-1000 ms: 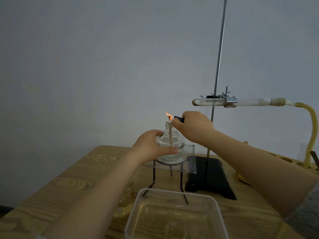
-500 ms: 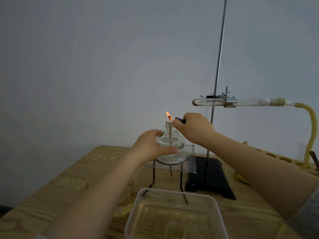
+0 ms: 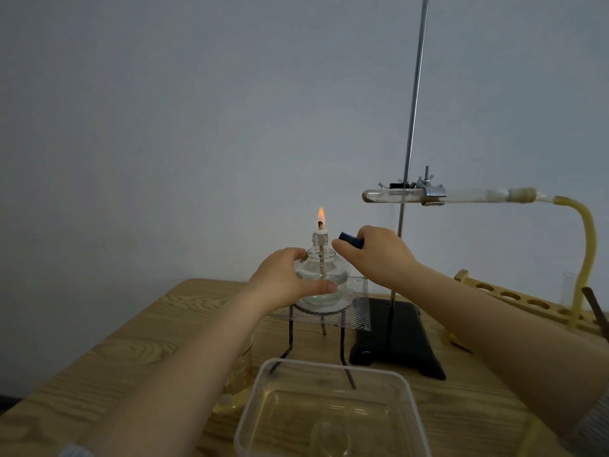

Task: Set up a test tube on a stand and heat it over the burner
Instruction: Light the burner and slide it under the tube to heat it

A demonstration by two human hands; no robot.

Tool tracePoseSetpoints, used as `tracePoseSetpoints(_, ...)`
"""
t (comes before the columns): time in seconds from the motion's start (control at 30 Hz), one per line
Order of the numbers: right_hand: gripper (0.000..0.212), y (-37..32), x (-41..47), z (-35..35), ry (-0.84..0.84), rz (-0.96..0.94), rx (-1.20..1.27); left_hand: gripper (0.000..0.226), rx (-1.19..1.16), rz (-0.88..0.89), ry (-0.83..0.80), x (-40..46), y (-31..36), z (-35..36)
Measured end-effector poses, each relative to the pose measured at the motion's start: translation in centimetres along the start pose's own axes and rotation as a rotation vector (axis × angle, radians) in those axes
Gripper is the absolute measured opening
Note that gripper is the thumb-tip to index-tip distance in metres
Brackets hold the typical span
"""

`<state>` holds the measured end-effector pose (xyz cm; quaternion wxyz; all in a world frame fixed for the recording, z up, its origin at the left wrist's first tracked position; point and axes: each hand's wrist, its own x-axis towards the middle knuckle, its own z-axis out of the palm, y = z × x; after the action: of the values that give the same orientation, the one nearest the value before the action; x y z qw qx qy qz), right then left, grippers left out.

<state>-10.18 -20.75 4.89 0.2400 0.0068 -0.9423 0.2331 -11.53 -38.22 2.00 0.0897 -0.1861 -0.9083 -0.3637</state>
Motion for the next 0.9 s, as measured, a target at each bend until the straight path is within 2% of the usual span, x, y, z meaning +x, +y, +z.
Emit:
tracePoseSetpoints(0.33, 0.034, 2.8, -1.8, 0.0, -0.04, 0.077, 0.09, 0.11, 0.05, -0.024, 0.006, -0.6, 0.2, 0.1)
tracePoseSetpoints(0.47, 0.025, 4.7, -2.8, 0.0, -0.067, 0.124, 0.163, 0.074, 0.005, -0.037, -0.022, -1.4, 0.4, -0.1)
tracePoseSetpoints(0.53, 0.02, 5.5, -3.4, 0.0, -0.076, 0.146, 0.184, 0.079, -0.012, -0.044, -0.026, -1.7, 0.4, -0.1)
tracePoseSetpoints(0.67, 0.017, 7.1, -5.2, 0.0, -0.123, 0.151, 0.1, 0.073, -0.045, -0.078, -0.062, -2.3, -0.1, 0.2)
tracePoseSetpoints(0.9, 0.017, 9.0, -8.2, 0.4, -0.331, 0.174, -0.102, 0.092, -0.057, -0.129, -0.085, -3.3, -0.8, 0.4)
